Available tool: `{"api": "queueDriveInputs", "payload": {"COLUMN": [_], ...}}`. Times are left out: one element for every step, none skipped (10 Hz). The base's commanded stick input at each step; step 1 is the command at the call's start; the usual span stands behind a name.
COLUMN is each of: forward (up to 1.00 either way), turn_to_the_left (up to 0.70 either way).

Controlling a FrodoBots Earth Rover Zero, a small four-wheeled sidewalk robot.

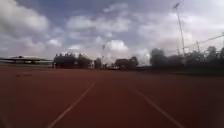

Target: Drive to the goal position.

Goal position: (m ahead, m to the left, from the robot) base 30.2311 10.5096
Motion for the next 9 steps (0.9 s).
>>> {"api": "queueDriveInputs", "payload": {"forward": [0.7,0.7,0.7,0.7,0.7,0.7,0.7,0.7,0.7], "turn_to_the_left": [0.0,0.0,0.0,0.0,0.0,0.0,0.0,0.0,0.0]}}
